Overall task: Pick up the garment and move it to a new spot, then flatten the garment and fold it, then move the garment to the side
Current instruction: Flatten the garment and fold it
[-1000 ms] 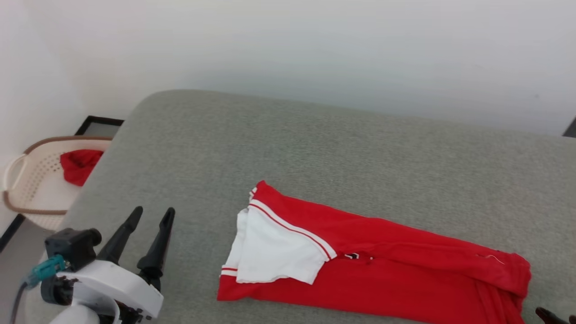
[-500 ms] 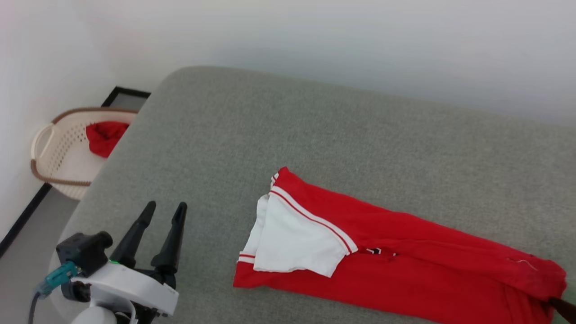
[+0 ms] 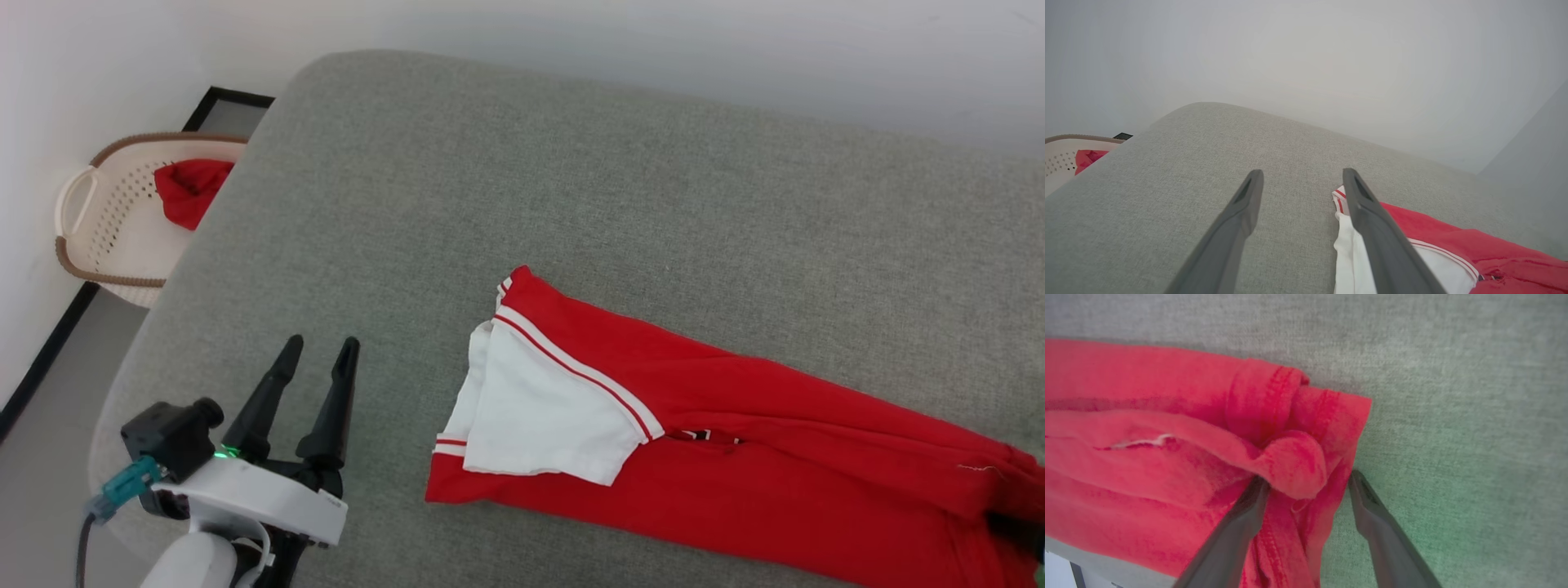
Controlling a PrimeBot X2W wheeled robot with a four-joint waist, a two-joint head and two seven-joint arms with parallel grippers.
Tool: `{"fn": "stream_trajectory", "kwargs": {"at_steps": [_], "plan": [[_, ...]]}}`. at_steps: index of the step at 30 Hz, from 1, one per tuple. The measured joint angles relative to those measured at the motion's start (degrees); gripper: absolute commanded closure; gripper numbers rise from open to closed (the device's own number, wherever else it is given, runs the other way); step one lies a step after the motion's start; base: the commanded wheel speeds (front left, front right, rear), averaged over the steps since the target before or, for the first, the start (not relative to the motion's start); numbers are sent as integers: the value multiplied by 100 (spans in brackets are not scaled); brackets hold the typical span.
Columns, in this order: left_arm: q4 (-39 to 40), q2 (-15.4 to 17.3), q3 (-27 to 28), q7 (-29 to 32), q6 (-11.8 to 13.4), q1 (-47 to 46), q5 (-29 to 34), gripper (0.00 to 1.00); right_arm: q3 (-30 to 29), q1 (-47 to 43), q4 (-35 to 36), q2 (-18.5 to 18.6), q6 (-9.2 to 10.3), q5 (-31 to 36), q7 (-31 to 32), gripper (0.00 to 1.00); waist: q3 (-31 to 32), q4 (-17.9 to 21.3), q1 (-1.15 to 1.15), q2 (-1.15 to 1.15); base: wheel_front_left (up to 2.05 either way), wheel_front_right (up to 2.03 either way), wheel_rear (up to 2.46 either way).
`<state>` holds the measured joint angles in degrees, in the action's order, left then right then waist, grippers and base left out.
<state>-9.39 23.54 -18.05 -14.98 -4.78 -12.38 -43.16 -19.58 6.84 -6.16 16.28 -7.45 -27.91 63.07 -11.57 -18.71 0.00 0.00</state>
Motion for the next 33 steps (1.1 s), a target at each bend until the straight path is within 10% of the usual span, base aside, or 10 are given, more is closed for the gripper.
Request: {"fn": "stream_trajectory", "kwargs": {"at_steps": [33], "plan": [[-140,-109,448,0,-185,400,211,0,-292,645,-1450,1499,-8,315,-1050,100,414,725,0,0,0,0,0]]}}
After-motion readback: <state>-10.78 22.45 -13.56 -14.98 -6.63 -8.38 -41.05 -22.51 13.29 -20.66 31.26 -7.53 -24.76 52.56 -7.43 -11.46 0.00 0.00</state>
